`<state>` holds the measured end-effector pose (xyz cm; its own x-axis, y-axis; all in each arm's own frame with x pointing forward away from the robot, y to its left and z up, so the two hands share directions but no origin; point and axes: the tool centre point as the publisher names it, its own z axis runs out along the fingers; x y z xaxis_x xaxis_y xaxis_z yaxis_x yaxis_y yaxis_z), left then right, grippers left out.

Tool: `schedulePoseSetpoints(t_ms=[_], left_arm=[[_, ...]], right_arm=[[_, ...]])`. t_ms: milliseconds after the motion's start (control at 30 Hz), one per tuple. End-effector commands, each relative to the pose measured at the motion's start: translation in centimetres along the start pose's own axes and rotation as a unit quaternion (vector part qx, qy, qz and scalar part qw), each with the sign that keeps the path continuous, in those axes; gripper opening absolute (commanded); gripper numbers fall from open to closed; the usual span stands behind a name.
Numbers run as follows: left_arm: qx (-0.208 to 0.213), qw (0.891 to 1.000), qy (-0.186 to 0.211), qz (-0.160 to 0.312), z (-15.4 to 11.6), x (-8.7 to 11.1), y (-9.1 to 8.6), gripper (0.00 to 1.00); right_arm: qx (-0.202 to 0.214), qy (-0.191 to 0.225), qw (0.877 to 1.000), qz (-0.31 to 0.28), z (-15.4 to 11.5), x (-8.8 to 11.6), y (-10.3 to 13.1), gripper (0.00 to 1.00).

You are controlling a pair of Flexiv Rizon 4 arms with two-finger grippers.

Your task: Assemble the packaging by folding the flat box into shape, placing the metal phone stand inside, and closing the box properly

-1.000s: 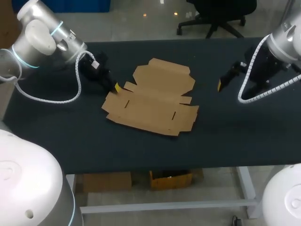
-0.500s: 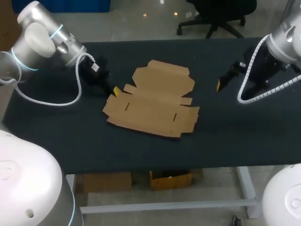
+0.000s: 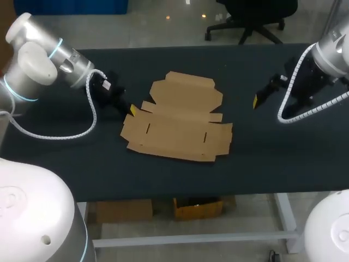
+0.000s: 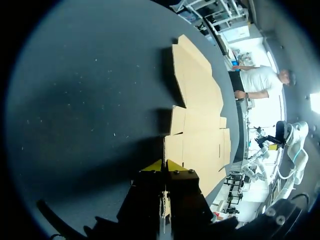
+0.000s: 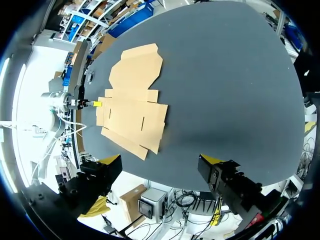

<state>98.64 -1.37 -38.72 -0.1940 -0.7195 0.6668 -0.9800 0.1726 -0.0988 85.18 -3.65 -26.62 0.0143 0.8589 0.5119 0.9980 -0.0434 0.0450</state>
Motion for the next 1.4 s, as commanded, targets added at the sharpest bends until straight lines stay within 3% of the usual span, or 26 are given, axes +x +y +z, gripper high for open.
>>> schedulePoseSetpoints(t_ms=[33,467,700,733,767,800,833,1100,1400], left_arm=[[0.072,0.997,-0.001,-0.01,-0.4,0.2,0.9,0.0],[0.043,0.998,0.004,-0.037,-0.3,0.5,2.5,0.0],[0.037,0.998,0.003,-0.044,-0.6,0.3,2.5,0.0],[0.036,0.998,0.002,-0.045,-0.8,0.3,2.4,0.17],[0.035,0.998,-0.001,-0.044,-1.0,0.4,2.3,0.47],[0.032,0.999,-0.001,-0.044,-1.3,0.5,2.2,0.95],[0.033,0.998,-0.009,-0.043,-1.5,0.6,2.1,1.0],[0.03,0.998,-0.04,-0.04,-3.8,0.6,1.6,1.0],[0.003,0.998,-0.043,-0.048,-5.3,0.7,0.6,1.0]], right_arm=[[0.002,0.004,1.0,-0.002,-0.1,-0.1,0.1,1.0],[0.0,0.003,1.0,0.0,-0.4,-0.3,-0.2,1.0],[0.0,0.003,1.0,-0.002,-0.4,-0.1,-0.3,1.0],[0.0,0.002,1.0,-0.001,-0.4,-0.2,-0.3,1.0],[-0.001,0.002,1.0,-0.001,-0.5,-0.2,-0.4,1.0],[-0.001,0.002,1.0,0.0,-0.5,-0.2,-0.4,1.0],[-0.001,0.002,1.0,0.0,-0.5,-0.1,-0.4,1.0],[-0.003,0.003,1.0,-0.001,-0.6,-0.1,-0.6,1.0],[-0.007,0.001,1.0,0.004,-0.9,-0.3,-0.8,1.0]])
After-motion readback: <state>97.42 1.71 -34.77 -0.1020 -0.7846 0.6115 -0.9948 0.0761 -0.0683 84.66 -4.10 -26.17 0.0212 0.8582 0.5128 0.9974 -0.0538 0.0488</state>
